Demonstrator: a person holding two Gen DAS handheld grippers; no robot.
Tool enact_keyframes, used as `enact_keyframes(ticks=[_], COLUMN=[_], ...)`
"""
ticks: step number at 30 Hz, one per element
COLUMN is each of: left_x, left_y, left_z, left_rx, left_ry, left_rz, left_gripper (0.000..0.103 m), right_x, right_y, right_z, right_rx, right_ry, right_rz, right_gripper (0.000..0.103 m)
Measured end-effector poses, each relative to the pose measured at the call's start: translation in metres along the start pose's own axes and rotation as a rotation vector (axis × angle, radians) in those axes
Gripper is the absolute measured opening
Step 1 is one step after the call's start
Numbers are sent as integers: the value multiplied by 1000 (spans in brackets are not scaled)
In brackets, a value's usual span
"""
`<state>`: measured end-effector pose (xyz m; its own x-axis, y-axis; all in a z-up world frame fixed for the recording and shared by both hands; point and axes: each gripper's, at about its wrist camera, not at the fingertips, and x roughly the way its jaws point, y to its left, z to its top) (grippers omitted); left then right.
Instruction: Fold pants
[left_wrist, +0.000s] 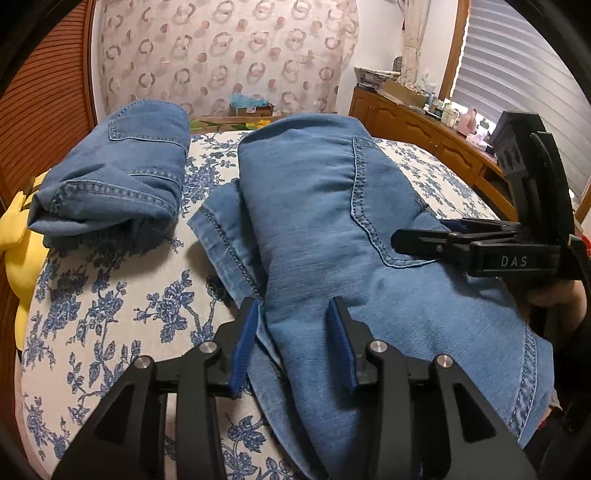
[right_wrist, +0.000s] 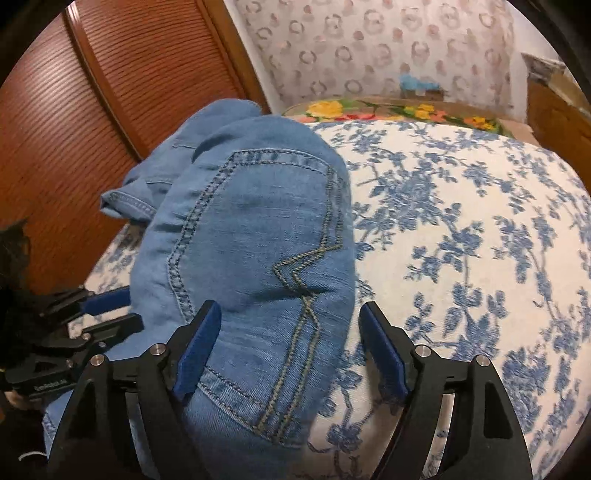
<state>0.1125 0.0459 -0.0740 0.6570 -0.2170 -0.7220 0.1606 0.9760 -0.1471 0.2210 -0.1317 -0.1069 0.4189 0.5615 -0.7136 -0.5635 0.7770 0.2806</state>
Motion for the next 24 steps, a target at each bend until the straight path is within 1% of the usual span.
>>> enact_keyframes(ticks=[2,5,7,8,9,10,12,17,24], left_x=[0,1,1,1,0,-1,-4,-12,-33], left_y=[1,4,5,6,6,6,6,9,26], left_z=[-1,-2,-2,-3,-2,-1,4,22,62], left_rx=[-2,-11,-19,-21,-22,-23,-29,-55,-72], left_ry=[-3,-6,-11,-13,-16,-21,-40,-91,-170], left_rz=[-2,-8,-15,-17,-21,-23,-27,-65,-92], left_gripper=[39,39,39,39,39,39,39,39,39], right_x=[3,4,-2,-7,-12,-19,-32,-63,-78], right_y=[6,11,12,13,16,19,30,64,92], right_z=[2,4,7,9,12,16,24,51,100], right_rx=[-22,-29,-34,-39,-50,-59,-81,-167,-270], right_ry=[13,27,19,13,5,-8,-35,-96,-136], right_rz=[29,65,87,91,97,110,118,103,61], right_gripper=[74,59,33,28,18,16,15,14,13])
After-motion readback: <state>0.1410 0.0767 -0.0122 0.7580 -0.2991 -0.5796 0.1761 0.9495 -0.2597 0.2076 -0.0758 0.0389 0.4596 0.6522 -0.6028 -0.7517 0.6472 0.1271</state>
